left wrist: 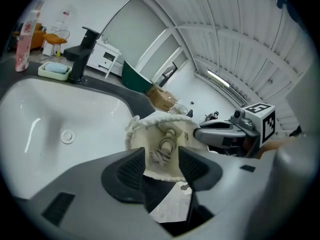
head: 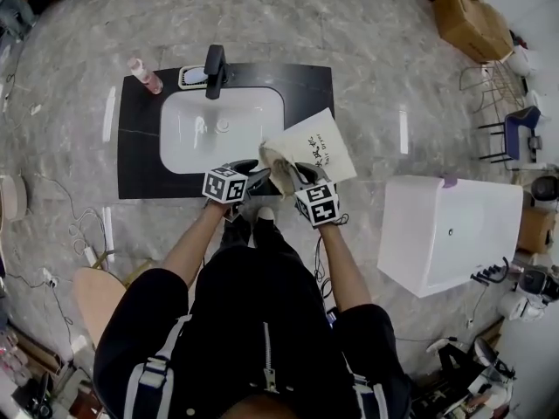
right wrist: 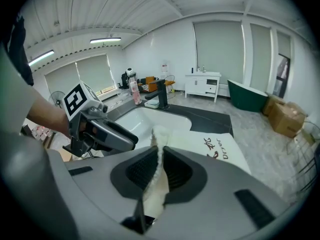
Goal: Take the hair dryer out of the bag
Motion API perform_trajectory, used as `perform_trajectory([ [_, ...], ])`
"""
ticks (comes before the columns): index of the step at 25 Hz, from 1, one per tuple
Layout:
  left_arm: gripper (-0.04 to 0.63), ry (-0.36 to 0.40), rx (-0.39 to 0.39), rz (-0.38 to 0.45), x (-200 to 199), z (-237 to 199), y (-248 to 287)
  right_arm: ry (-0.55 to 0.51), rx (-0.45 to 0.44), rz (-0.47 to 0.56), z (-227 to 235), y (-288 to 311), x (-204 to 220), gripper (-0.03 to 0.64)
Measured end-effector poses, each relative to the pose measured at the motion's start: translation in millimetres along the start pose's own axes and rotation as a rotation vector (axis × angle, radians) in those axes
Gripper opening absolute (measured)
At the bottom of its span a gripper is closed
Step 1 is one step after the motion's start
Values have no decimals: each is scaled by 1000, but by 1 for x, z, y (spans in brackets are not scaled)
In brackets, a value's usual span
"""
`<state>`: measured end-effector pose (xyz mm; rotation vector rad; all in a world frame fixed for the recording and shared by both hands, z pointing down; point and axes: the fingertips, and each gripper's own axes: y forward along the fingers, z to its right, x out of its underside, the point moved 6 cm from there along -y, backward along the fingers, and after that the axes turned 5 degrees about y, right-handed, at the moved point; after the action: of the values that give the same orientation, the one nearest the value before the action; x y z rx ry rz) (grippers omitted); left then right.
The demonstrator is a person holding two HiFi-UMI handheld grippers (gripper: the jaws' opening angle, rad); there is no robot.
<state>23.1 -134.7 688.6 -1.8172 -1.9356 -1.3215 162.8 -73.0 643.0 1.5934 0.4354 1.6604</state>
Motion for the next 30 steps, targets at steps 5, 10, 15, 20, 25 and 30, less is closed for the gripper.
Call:
perform_trajectory([
  [5,216,-148,55,-11,10,-4,21,15,5,6,2,-4,0,48],
  [10,216,-258,72,-56,25,-8,40,6,13,-1,0,-5,3,48],
  [15,198,-328,67,-53,29,-12,53,19,24,5,1,-6,4,46],
  [20,141,-358,67,-67,30,-12,62,35,25,5,0,-8,4,46],
  [25,110,-363,78,-100,34,-8,70,48,26,0,1,-8,4,44],
  [30,87,-382,72,-113,35,-6,69,48,30,-5,0,-7,7,44],
])
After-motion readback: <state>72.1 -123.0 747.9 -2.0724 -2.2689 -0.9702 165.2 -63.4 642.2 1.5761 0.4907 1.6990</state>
